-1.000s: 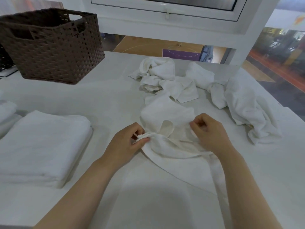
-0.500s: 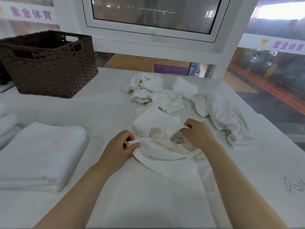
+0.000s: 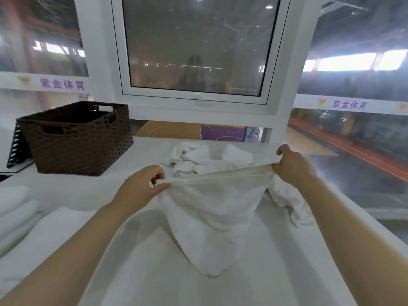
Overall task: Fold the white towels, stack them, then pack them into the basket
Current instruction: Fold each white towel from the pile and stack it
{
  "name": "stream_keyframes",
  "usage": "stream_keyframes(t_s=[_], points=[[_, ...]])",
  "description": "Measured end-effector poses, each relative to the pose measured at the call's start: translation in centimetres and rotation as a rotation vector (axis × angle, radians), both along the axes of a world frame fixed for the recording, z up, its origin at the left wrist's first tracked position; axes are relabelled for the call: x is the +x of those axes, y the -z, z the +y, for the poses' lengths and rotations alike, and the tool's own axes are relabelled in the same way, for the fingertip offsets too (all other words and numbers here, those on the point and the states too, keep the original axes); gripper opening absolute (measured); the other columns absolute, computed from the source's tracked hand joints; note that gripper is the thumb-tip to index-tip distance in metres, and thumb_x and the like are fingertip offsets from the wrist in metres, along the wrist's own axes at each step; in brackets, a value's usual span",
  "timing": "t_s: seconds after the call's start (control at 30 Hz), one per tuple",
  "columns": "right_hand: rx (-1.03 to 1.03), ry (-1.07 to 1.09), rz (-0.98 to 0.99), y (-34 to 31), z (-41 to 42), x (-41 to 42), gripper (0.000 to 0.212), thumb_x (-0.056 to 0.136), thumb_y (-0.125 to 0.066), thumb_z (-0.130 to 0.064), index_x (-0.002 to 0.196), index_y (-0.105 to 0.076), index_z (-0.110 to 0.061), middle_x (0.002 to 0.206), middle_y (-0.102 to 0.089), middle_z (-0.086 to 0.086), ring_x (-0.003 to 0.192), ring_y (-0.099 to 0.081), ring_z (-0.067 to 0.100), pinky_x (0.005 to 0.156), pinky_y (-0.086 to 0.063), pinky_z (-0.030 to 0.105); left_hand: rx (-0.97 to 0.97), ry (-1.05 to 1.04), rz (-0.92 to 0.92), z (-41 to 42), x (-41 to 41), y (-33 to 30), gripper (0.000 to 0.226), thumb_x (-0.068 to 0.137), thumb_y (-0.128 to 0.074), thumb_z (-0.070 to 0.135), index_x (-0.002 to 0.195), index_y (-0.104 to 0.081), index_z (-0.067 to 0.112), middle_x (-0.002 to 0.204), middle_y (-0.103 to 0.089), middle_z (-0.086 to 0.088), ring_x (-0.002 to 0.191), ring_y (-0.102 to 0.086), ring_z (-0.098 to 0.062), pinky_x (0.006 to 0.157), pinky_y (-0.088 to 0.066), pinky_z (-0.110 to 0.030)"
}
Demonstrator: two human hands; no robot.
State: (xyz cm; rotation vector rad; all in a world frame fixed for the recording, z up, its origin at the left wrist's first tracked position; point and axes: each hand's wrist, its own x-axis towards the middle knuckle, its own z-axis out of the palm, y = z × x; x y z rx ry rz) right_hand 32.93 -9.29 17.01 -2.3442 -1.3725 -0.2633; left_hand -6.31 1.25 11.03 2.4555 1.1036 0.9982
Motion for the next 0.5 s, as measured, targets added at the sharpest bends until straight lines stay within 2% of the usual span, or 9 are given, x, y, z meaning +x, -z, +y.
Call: stream_keyframes(t_s=[0.1, 0.23, 0.27, 0.37, 0.43, 0.5], points=[[0.081, -0.143, 0.227, -1.7, -0.2, 0.8, 0.036, 0.085, -0.069, -0.017, 0.103, -0.038, -0.019, 0.092, -0.062, 0.003, 0.085, -0.059, 0.03, 0.072, -0.048, 0.039, 0.008, 0.011, 0.016, 1.0, 0.1, -4.1, 0.021, 0.089, -0.069, 0.033, 0.078, -0.052, 0.029, 0.077, -0.056, 0.009, 0.068, -0.049, -0.007, 0.061, -0.04, -0.028], [0.099, -0.403, 0.475, -4.5, -1.8, 0.9, 0.037, 0.083, -0.068, 0.006, 0.09, -0.045, -0.021, 0.11, -0.064, 0.006, 0.109, -0.056, 0.033, 0.096, -0.048, 0.048, -0.198, 0.012, -0.129, 2.4, -0.2, -9.2, 0.013, 0.089, -0.07, 0.034, 0.085, -0.061, 0.025, 0.077, -0.059, 0.003, 0.064, -0.05, -0.011, 0.058, -0.045, -0.024], [0.104, -0.44, 0.503, -5.1, -2.2, 0.7, 0.036, 0.082, -0.067, 0.009, 0.088, -0.047, -0.02, 0.113, -0.064, 0.008, 0.111, -0.056, 0.035, 0.098, -0.047, 0.048, -0.222, 0.015, -0.149, 2.5, -0.4, -10.1, 0.011, 0.089, -0.07, 0.033, 0.087, -0.063, 0.024, 0.078, -0.06, 0.002, 0.063, -0.051, -0.011, 0.057, -0.046, -0.024], [0.221, -0.53, 0.546, -7.1, -3.0, 0.2, 0.041, 0.079, -0.06, 0.018, 0.068, -0.05, -0.02, 0.11, -0.068, 0.011, 0.104, -0.06, 0.034, 0.09, -0.046, 0.043, -0.236, 0.033, -0.208, 2.5, -0.6, -12.3, 0.011, 0.092, -0.067, 0.03, 0.092, -0.065, 0.019, 0.075, -0.059, 0.001, 0.055, -0.05, -0.007, 0.055, -0.045, -0.022], [0.284, -0.609, 0.608, -8.6, -3.4, -0.4, 0.053, 0.077, -0.05, 0.026, 0.053, -0.051, -0.021, 0.105, -0.072, 0.004, 0.098, -0.063, 0.023, 0.087, -0.047, 0.034, -0.22, 0.028, -0.28, 2.5, -0.6, -13.5, 0.012, 0.092, -0.068, 0.029, 0.094, -0.065, 0.018, 0.075, -0.059, -0.001, 0.054, -0.051, -0.008, 0.057, -0.046, -0.024], [0.271, -0.656, 0.594, -10.0, -3.6, -1.1, 0.053, 0.079, -0.046, 0.026, 0.052, -0.058, -0.017, 0.103, -0.074, -0.002, 0.096, -0.067, 0.013, 0.085, -0.05, 0.023, -0.213, 0.005, -0.341, 2.5, -0.6, -14.3, 0.013, 0.093, -0.066, 0.026, 0.098, -0.064, 0.015, 0.083, -0.061, -0.003, 0.062, -0.056, -0.011, 0.056, -0.049, -0.019]])
